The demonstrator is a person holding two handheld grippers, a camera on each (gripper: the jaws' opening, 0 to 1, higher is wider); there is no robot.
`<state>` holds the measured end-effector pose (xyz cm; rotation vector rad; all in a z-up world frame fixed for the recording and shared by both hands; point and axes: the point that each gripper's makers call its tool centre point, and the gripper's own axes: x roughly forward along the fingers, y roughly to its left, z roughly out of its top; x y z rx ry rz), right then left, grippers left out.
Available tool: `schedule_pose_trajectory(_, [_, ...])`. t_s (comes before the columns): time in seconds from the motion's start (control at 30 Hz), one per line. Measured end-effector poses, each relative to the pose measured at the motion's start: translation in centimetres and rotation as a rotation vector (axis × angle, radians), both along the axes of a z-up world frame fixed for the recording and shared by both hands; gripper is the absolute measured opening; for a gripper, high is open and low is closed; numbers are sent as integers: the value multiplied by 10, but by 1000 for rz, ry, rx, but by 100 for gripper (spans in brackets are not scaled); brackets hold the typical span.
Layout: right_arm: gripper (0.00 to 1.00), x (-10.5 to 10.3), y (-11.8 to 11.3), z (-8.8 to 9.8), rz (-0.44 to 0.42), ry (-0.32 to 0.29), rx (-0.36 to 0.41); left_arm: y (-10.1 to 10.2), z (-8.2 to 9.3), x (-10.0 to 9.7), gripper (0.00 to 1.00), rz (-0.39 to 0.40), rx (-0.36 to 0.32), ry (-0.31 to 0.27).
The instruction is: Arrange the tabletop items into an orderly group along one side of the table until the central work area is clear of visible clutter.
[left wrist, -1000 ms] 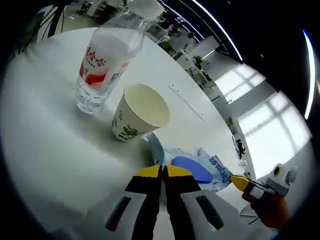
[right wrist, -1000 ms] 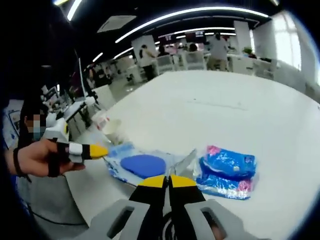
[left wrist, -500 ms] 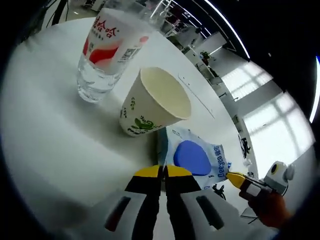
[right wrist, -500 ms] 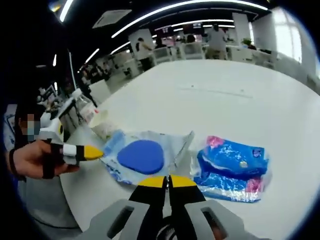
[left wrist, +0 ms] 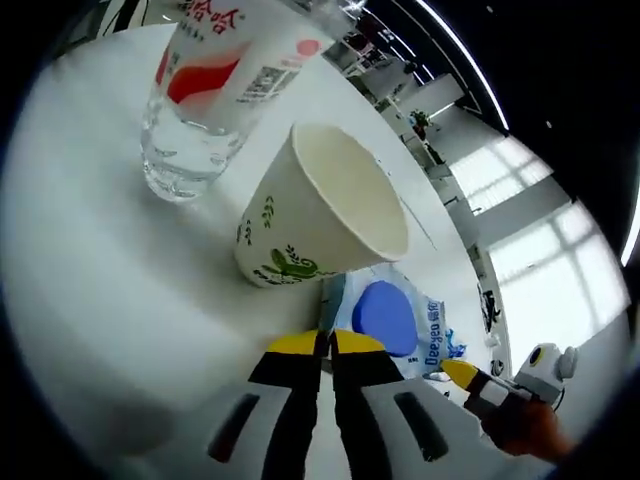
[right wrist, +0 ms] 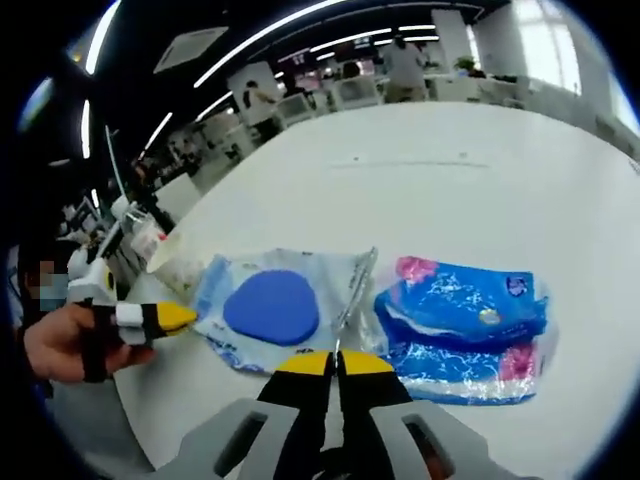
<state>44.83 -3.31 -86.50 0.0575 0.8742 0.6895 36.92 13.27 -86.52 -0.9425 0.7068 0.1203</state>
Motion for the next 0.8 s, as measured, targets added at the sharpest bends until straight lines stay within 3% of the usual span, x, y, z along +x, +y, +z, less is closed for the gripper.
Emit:
schedule_pose_trajectory(0.53, [0,-5,-2,-1,-90,51,77,10,2,11,1,69,-28,-18])
schedule_pose_trajectory(0.8, [6,-9,-7,4,-98,38,83,15,5,4,11,80,-27,-21])
